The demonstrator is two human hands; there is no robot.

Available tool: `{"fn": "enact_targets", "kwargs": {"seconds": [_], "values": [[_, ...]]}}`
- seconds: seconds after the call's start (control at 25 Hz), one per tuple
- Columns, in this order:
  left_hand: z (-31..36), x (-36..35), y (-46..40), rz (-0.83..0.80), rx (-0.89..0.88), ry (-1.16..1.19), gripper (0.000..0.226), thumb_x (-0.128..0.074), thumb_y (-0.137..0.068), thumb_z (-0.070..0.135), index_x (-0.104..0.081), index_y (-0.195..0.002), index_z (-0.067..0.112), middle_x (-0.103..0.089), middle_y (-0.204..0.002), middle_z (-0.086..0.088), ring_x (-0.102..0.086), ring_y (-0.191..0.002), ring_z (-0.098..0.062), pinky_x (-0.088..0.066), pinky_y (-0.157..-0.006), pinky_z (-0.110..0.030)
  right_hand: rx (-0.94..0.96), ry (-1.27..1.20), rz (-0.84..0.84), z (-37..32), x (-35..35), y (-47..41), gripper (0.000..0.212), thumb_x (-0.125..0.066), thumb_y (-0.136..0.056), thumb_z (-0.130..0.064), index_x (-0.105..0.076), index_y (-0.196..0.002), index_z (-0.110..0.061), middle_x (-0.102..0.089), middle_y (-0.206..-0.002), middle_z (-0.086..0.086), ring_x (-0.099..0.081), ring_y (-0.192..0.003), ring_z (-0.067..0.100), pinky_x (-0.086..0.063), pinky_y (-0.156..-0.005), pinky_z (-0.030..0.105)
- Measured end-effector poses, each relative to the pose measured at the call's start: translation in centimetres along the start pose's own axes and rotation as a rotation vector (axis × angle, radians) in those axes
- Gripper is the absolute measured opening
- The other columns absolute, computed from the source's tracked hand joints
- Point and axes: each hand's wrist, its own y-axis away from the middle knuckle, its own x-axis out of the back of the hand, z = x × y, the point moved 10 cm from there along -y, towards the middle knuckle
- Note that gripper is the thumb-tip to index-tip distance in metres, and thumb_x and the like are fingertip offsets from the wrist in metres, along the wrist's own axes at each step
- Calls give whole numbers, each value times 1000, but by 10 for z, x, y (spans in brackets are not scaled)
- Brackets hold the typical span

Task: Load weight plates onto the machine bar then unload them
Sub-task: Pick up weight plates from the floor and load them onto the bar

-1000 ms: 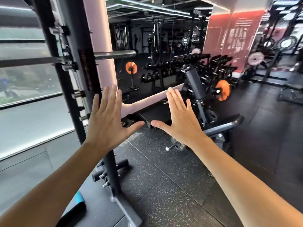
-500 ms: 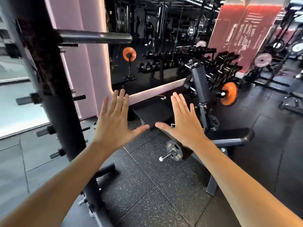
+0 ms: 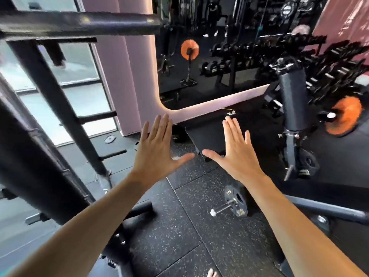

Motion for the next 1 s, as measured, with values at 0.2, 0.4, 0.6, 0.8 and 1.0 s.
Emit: {"fn": "enact_targets", "kwargs": {"seconds": [0.2,0.4,0.6,0.8,1.0], "values": [[7,-32,-80,-15,134,-7,117,-11,-80,91,-14,-158,5,-8,-167,-10,-2,-155,-27,-8,-124,-52,88,-60,-78,56,-32,-86,120,-7,-76,-94,4,-159,-10,12,-168,0,19,-152,10,-6,-124,54],[-15,-69,-134,-32,271,-59,116,-12,-80,91,-18,-158,5,-12,-167,-11,-5,-155,-26,-10,-124,-51,173,-134,-144,75,-79,-173,119,-12,-76,-93,5,-159,-10,16,-167,-1,24,-150,8,0,-123,56],[-53,-112,-193,-51,316,-89,115,-11,-80,90,-22,-157,5,-14,-166,-12,-7,-155,-26,-11,-124,-51,232,-196,-141,72,-125,-254,119,-12,-75,-92,5,-159,-10,16,-167,-1,24,-150,8,3,-123,56],[-91,-147,-268,-46,307,-108,112,-21,-83,88,-24,-156,4,-16,-165,-13,-9,-155,-27,-13,-124,-52,268,-198,-115,74,-155,-351,121,-7,-74,-94,3,-159,-10,14,-167,0,19,-152,11,-1,-122,58],[-122,-186,-334,-78,330,-114,109,-18,-82,89,-27,-156,9,-18,-165,-11,-10,-155,-28,-12,-124,-52,292,-225,-76,79,-178,-434,118,-9,-76,-93,0,-160,-10,11,-168,0,17,-152,11,-4,-123,58]]}}
